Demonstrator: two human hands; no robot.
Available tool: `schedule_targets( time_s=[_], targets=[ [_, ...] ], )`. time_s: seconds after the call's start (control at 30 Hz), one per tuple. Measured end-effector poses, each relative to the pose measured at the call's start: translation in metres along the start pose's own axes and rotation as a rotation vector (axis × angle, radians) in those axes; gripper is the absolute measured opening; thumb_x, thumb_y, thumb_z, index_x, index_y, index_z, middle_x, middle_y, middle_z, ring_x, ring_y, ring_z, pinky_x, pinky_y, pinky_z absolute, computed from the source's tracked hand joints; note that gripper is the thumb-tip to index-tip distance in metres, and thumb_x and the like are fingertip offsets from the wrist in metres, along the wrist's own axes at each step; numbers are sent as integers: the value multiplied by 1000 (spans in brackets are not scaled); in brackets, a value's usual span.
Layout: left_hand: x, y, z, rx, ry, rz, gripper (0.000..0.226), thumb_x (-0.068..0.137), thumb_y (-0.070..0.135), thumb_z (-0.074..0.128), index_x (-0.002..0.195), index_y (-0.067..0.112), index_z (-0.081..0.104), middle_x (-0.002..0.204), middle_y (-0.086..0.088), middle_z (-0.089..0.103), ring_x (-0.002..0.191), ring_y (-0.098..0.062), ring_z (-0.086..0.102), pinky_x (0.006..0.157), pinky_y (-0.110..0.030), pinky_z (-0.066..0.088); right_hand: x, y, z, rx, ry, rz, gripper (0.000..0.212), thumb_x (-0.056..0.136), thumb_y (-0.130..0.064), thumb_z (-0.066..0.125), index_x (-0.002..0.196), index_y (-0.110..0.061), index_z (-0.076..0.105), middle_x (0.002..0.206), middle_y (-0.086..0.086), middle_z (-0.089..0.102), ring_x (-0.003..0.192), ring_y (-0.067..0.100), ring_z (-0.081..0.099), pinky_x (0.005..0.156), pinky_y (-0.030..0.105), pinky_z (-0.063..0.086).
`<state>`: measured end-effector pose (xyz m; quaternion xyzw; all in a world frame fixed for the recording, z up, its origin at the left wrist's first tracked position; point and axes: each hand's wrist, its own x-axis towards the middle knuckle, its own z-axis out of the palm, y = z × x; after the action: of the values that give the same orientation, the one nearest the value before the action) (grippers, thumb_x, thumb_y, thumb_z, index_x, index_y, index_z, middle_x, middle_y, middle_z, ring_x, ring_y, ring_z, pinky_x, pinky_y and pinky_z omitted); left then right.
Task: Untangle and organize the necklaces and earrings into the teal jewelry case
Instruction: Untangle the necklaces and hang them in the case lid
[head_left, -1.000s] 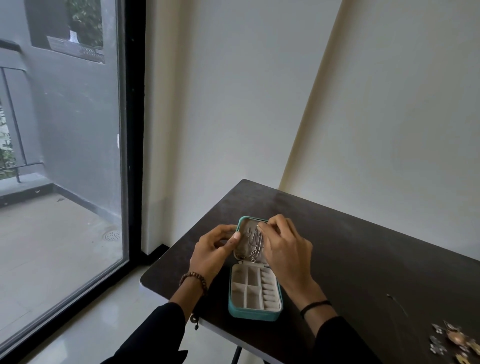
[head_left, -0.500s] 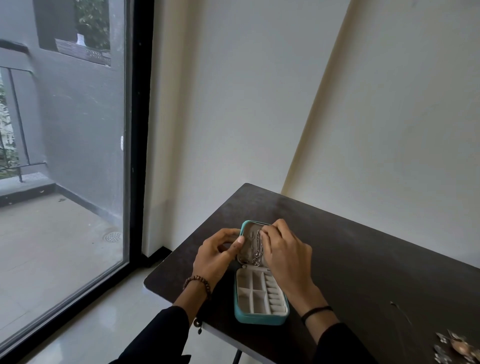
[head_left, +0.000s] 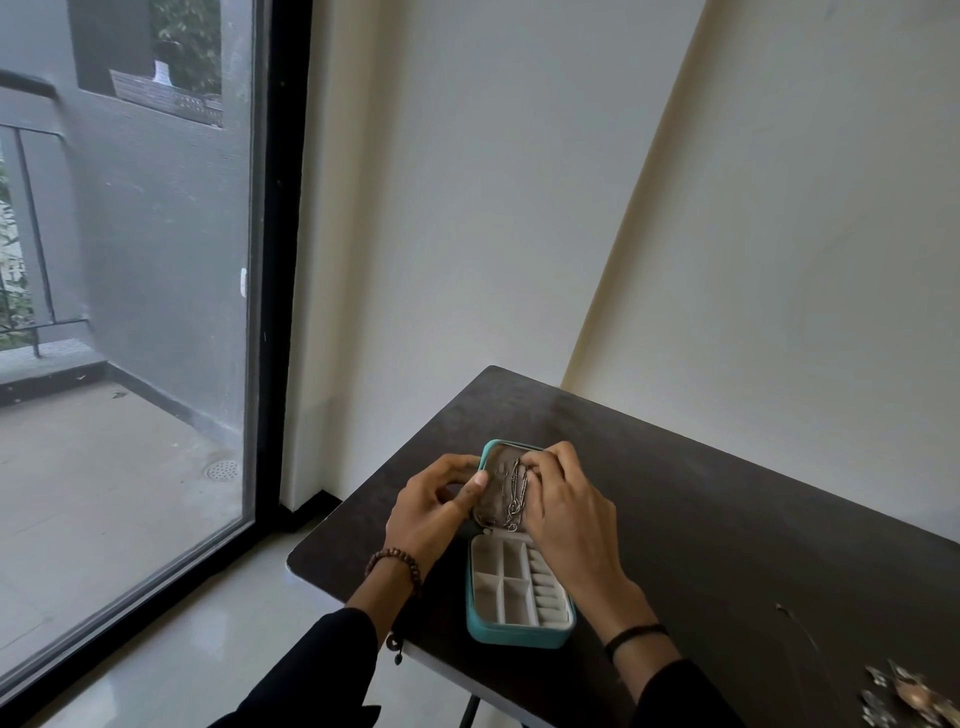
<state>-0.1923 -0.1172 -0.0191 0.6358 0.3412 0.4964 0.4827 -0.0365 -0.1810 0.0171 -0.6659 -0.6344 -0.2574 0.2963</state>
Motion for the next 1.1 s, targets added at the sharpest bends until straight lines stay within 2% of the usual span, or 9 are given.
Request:
schedule_targets(
  time_s=[0.27,0.5,0.67,0.8,0.93,1.1],
  targets=[
    [1,-2,0,1,10,3,21,84,50,69,102,40,70,95,14,75,89,-8,71,84,-47,59,-1,-2,2,-9,9,13,20,87,-9,73,104,-19,68,104,-6,62,76,14,68,42,28,49],
    [2,-1,-1,2,21,5,16,90,39,70,104,34,71,96,14,75,89,-7,71,83,-45,59,-3,-5,8,-21,32,2,32,78,-4,79,108,-17,74,109,-6,68,71,13,71,42,24,49],
    [3,-4,-1,10,17,4,15,90,41,70,104,36,70,96,14,75,90,-7,70,83,-45,59,-6,-7,10,31,-4,56,26,89,-8,70,114,-16,70,114,-6,66,74,16,72,47,29,57],
    [2,-4,-1,7,14,11,18,88,46,69,104,37,70,97,13,75,91,-9,71,84,-46,59,0,-12,6,78,-56,159,15,94,-15,58,107,-23,62,111,-7,57,79,18,66,53,36,55],
    [2,-3,-1,4,12,13,16,90,41,69,105,37,69,98,14,74,90,-7,71,83,-45,60,4,-13,2,99,-55,161,10,96,-17,56,104,-21,61,107,-6,55,82,17,64,55,31,52],
    [0,0,-1,-7,4,27,19,91,37,69,109,33,68,100,14,74,89,-6,70,82,-43,60,-2,-12,1,160,-44,162,17,98,-17,59,114,-21,61,115,-9,58,89,13,67,59,25,52]
  ],
)
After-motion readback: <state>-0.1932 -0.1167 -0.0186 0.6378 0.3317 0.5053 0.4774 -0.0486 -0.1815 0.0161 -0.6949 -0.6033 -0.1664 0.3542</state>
